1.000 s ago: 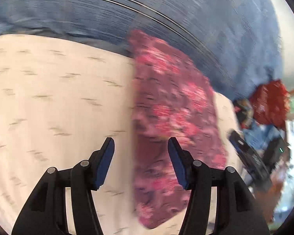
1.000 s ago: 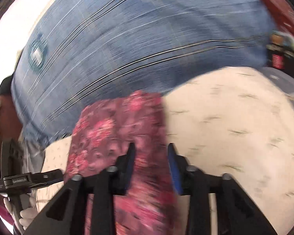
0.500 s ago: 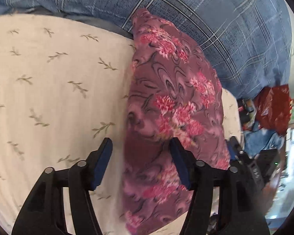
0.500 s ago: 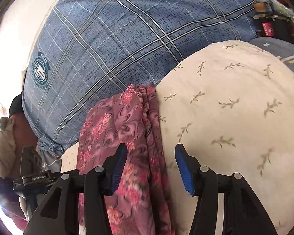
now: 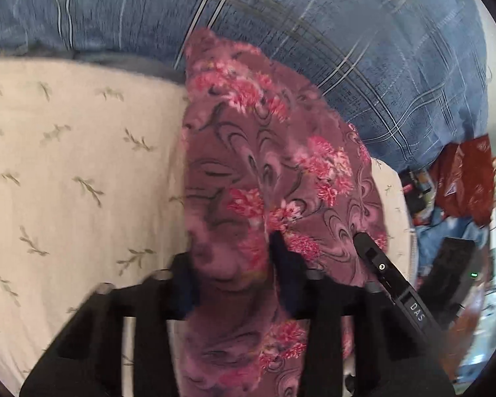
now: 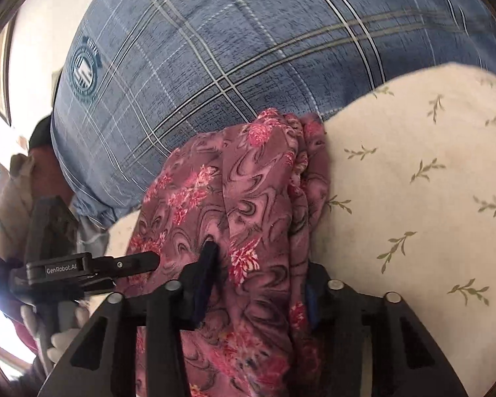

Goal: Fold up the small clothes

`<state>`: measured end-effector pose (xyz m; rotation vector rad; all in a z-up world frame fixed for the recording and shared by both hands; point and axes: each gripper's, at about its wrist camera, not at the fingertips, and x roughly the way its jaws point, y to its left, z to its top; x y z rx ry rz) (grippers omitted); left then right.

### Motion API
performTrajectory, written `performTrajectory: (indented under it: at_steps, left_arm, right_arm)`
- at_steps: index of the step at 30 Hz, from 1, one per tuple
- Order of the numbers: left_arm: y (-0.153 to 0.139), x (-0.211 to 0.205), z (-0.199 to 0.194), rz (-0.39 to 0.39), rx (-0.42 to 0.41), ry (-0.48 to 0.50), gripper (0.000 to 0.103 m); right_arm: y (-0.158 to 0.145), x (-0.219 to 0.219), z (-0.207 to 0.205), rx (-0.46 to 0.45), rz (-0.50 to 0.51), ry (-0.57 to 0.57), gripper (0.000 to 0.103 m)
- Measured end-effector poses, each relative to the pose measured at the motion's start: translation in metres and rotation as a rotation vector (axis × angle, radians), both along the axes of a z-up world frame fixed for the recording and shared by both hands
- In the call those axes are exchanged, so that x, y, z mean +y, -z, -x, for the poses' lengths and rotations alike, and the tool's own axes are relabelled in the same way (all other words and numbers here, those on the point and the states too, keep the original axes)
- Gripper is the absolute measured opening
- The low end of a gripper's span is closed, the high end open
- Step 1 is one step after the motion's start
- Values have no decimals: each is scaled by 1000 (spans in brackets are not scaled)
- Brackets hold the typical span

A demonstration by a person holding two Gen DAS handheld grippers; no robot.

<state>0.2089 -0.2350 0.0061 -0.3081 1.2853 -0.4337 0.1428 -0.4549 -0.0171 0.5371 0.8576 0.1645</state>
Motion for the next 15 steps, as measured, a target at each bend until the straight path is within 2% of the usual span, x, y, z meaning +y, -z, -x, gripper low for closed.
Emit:
performTrajectory:
  at_steps: [4,6,10,15]
  left_arm:
    - [-20,-18,17,-114,-139,20,24]
    - [-27,-17,23,-144,-184,29,23]
    - [-43,-8,34,-153,-246,37,23]
    - [-60,0,44,-141,-273,37,23]
  right_arm:
    - [-18,22,7,-36,177,6,28]
    - [-26,30,13,-56,223,15,26]
    - [-36,36,23,-77,232,23,22]
    - [-57,49,39,-121,221,43,21]
